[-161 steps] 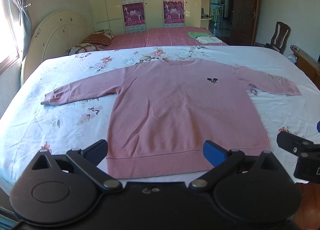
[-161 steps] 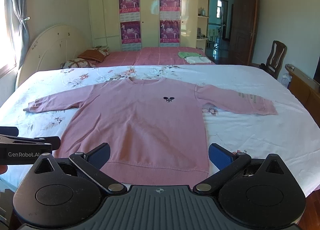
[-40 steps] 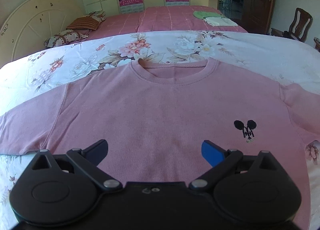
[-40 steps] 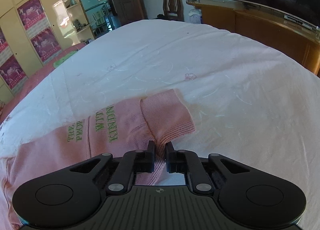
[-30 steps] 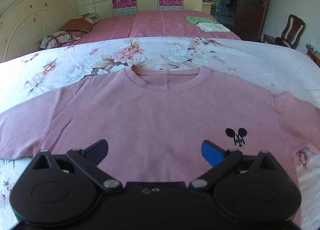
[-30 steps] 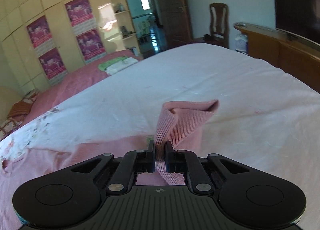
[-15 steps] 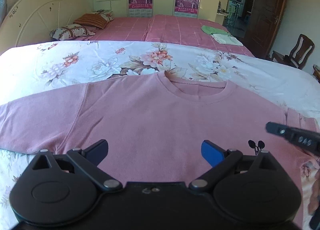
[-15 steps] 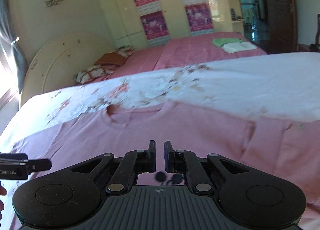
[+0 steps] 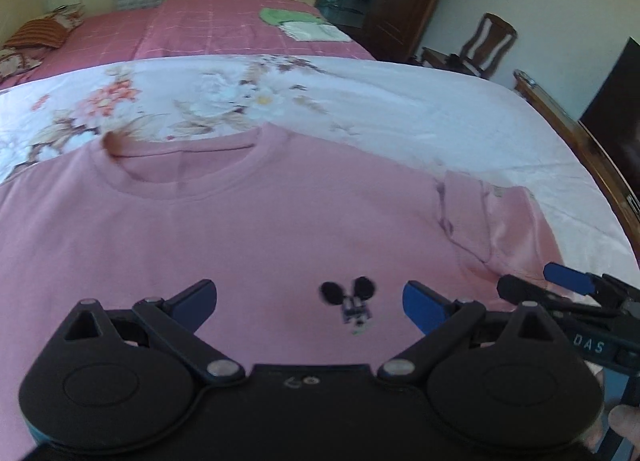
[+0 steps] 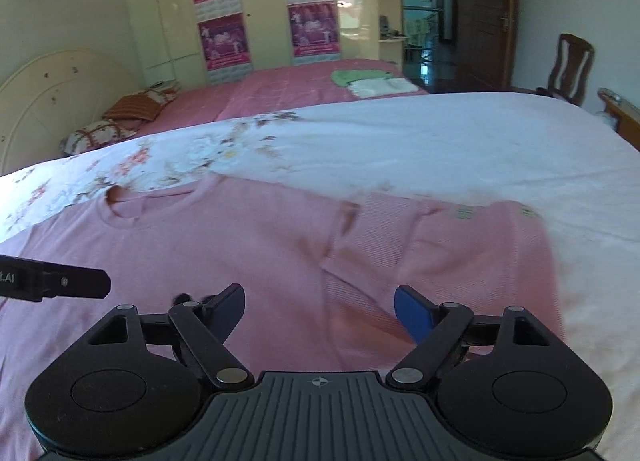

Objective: Fold small clothes
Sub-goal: 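Carry the held sleeve across the sweatshirt body with the right gripper, then lay the sleeve on the body and open the right gripper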

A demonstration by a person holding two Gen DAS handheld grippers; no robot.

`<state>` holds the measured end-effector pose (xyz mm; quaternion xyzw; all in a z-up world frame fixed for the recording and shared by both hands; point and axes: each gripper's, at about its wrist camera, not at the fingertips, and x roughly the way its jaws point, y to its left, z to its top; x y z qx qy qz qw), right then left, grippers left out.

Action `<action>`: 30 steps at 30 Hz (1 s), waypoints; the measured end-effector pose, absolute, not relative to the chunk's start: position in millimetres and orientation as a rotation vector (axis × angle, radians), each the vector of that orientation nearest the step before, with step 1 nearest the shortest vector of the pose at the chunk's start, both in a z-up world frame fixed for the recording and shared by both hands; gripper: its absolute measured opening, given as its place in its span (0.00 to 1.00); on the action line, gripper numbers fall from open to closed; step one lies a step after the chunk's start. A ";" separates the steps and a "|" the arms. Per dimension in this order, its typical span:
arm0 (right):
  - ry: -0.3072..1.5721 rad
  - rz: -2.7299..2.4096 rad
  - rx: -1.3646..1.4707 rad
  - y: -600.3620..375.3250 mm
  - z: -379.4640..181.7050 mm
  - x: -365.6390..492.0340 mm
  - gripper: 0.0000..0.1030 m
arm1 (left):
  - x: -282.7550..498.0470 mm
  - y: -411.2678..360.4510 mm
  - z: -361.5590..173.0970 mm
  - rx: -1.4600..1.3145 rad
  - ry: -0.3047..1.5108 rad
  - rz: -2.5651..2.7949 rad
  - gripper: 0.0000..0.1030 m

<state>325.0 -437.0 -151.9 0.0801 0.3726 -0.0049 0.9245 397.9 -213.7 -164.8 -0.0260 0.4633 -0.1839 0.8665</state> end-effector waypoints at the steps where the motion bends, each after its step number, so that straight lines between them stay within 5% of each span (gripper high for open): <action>1: 0.770 -0.041 0.178 -449.3 -152.7 316.5 0.79 | 404.2 -228.4 -168.3 -0.050 0.978 -0.416 0.95; 8: 0.749 -0.187 0.137 -489.4 -156.3 291.7 0.79 | 441.8 -303.7 -190.2 -0.024 1.029 -0.515 0.96; 15: 0.732 -0.039 0.064 -459.2 -164.2 336.3 0.79 | 444.6 -263.7 -183.9 -0.075 1.005 -0.367 0.96; 18: 0.747 0.031 0.043 -436.7 -174.3 364.8 0.62 | 443.7 -233.3 -177.6 -0.055 0.977 -0.305 0.96; 24: 0.794 0.042 -0.014 -421.5 -201.4 398.6 0.61 | 439.8 -185.0 -173.7 -0.062 0.954 -0.217 0.96; 26: 0.802 0.062 0.074 -431.2 -201.2 401.7 0.39 | 439.1 -178.6 -176.0 -0.060 0.955 -0.207 0.96; 30: 0.801 0.070 0.149 -440.1 -195.6 398.7 0.34 | 436.9 -173.0 -180.9 -0.068 0.959 -0.219 0.96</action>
